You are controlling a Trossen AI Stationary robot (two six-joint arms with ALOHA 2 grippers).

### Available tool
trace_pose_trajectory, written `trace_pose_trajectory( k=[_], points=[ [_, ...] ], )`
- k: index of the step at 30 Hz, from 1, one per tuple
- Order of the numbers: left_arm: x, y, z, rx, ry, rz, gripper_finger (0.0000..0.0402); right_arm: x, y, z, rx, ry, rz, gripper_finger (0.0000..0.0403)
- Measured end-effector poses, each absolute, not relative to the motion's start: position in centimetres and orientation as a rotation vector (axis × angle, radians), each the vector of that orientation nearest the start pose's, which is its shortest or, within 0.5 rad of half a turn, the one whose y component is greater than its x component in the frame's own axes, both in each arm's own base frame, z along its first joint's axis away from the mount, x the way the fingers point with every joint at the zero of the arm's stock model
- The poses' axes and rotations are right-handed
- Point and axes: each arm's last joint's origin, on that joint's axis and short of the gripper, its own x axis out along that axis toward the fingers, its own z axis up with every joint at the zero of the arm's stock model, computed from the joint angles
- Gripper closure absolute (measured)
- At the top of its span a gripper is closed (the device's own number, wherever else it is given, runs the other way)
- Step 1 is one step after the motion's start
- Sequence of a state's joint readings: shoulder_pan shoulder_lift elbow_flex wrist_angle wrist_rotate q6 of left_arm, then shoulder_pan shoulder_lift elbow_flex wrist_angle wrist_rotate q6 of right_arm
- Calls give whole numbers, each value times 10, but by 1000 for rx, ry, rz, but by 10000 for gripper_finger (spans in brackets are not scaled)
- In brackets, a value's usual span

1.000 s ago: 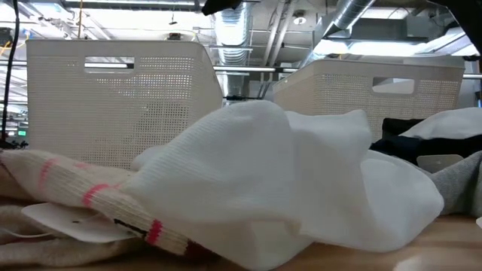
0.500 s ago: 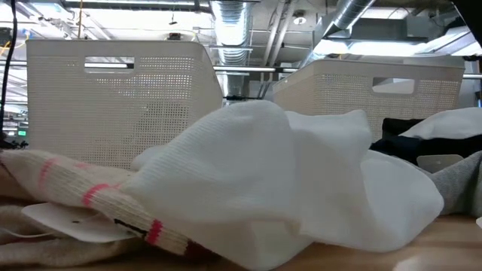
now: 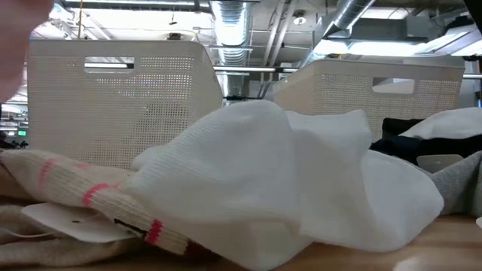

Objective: Sort clothes
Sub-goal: Put the light pink sock into the left white bin

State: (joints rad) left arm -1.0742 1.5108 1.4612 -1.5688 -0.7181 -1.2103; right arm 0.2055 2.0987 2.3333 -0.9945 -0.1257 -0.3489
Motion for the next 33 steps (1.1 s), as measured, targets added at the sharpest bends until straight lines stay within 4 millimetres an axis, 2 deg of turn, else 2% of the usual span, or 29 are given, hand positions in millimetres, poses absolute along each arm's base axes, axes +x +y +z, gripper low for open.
trace_pose_trajectory(
  k=[7,15,23,33],
  points=[
    [149,-202,343,236,883,303,401,450,108,358,-356,738,461,133],
    [160,-195,359,306,835,295,401,462,114,330,-360,816,456,133],
    [162,-192,384,386,708,292,401,471,119,325,-358,769,452,133],
    [161,-186,421,460,561,296,401,483,121,339,-302,579,411,133]
  ],
)
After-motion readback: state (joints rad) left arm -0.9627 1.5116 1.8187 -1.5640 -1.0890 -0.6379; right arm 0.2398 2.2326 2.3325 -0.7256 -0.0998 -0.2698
